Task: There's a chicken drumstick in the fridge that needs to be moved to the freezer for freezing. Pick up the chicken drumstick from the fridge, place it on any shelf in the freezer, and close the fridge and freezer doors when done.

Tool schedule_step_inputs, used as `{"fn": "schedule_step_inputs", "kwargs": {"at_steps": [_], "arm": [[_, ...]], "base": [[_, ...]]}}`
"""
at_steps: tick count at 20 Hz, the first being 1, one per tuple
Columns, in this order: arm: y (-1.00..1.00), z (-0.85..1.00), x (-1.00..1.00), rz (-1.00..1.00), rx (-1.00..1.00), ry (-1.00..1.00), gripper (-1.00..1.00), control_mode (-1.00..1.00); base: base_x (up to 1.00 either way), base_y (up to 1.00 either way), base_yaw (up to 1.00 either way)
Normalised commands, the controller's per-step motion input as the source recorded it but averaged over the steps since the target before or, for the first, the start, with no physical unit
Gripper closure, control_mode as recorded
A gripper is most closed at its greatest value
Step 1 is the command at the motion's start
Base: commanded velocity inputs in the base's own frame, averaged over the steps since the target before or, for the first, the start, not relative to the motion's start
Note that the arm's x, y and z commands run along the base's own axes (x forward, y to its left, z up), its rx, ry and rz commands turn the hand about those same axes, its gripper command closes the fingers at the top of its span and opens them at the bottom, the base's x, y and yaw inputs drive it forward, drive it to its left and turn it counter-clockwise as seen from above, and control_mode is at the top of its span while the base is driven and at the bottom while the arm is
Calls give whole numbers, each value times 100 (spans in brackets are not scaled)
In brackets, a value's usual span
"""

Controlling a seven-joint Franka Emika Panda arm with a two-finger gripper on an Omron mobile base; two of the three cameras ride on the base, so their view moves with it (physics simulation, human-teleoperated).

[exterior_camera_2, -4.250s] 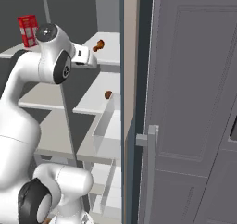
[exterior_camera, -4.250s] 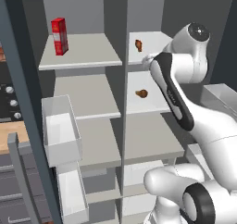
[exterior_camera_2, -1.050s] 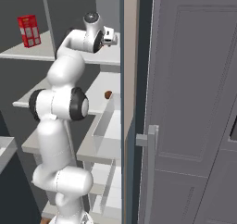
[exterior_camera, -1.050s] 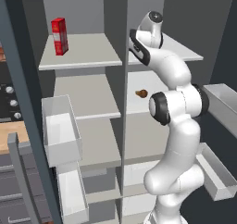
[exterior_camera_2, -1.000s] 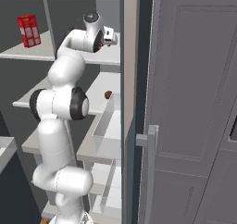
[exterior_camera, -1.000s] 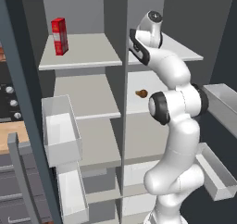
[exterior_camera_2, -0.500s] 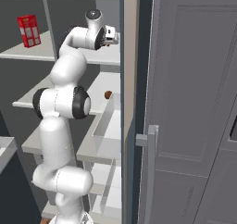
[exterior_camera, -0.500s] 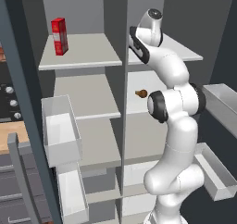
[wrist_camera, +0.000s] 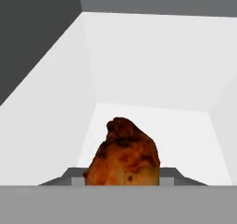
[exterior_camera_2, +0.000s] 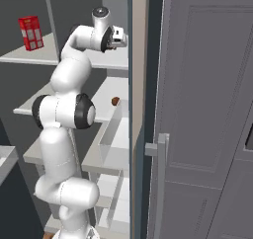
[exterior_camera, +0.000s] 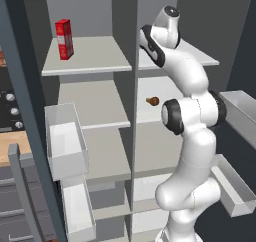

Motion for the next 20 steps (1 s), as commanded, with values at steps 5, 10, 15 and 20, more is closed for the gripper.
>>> {"fn": "schedule_step_inputs", "kwargs": {"at_steps": [5, 10, 15, 20], "arm": [[-15, -5, -96, 0, 0, 6, 100, -100], [-7, -1, -100, 0, 6, -12, 100, -100], [0, 0, -100, 1, 11, -20, 100, -100], [5, 42, -100, 1, 4, -6, 100, -100]], "base": [[0, 0, 0], [0, 0, 0], [0, 0, 0], [0, 0, 0]]}}
